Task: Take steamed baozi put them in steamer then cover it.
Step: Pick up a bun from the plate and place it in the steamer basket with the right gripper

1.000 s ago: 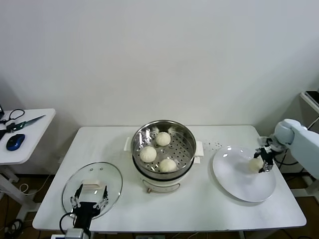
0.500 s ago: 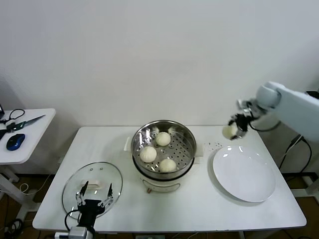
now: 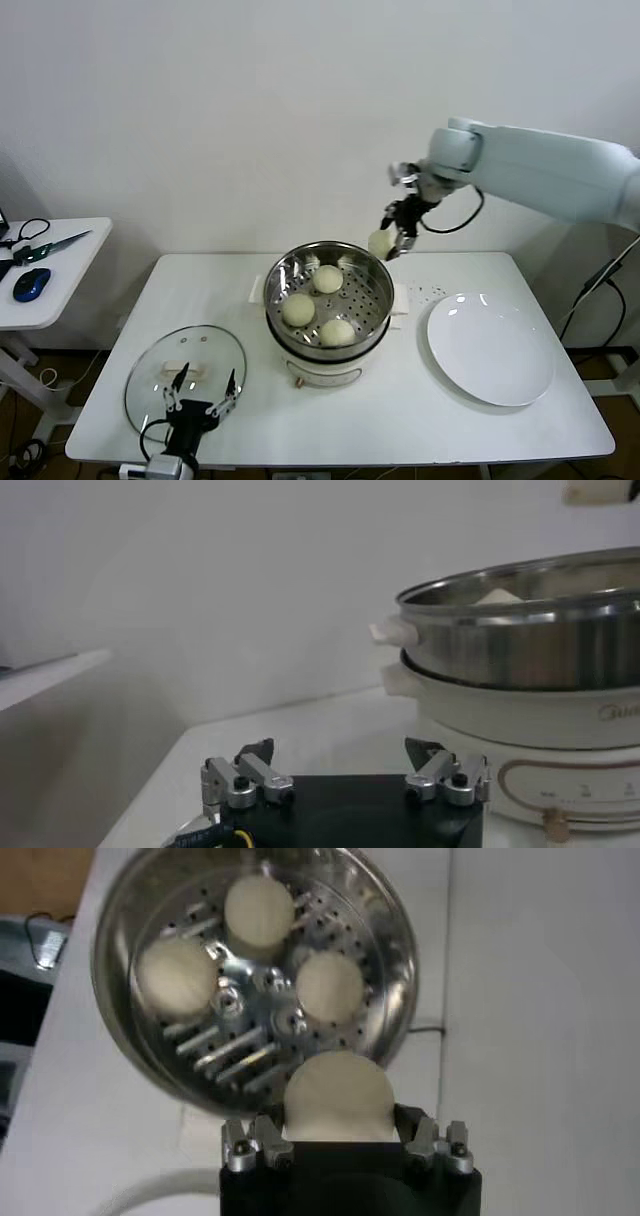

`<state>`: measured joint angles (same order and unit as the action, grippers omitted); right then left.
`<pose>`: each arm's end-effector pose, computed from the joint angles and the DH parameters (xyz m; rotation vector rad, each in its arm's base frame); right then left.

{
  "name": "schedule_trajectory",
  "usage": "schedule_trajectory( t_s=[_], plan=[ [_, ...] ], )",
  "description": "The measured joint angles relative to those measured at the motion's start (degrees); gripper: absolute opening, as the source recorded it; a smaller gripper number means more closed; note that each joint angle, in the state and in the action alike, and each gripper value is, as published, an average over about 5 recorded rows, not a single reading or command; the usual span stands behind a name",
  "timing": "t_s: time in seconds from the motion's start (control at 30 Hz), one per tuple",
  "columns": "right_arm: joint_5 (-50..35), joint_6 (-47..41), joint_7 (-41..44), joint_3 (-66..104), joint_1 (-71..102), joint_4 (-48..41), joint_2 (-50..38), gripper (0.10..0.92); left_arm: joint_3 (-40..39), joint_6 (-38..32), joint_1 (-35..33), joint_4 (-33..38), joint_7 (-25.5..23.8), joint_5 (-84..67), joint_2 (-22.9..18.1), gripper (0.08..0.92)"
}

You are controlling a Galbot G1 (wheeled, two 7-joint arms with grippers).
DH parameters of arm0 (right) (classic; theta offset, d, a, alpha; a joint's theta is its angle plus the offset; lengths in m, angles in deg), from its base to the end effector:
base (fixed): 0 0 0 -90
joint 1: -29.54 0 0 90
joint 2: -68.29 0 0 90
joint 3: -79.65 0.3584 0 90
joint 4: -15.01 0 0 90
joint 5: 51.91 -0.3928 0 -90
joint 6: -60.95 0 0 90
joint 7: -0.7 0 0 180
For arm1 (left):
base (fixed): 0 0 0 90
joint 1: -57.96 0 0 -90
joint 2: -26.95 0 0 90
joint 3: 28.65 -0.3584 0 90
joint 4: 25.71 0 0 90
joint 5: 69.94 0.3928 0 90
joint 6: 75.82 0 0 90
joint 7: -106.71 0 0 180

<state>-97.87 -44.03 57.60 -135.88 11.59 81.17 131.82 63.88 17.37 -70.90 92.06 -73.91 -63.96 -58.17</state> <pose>0.6287 0.0312 -0.0158 1.4216 -1.4486 1.3280 0.1616 0.0302 -0.3529 -0.0364 -2.8798 -0.2889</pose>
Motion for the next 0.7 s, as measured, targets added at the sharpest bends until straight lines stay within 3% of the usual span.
schedule_trajectory(
  t_s=[0.7],
  plan=[
    [0.0,-2.5,-5.2,-5.3,6.0,1.2,7.6,0.717,0.9,0.0,0.3,-0.6,-0.4,-0.3,0.6,0.823]
  ],
)
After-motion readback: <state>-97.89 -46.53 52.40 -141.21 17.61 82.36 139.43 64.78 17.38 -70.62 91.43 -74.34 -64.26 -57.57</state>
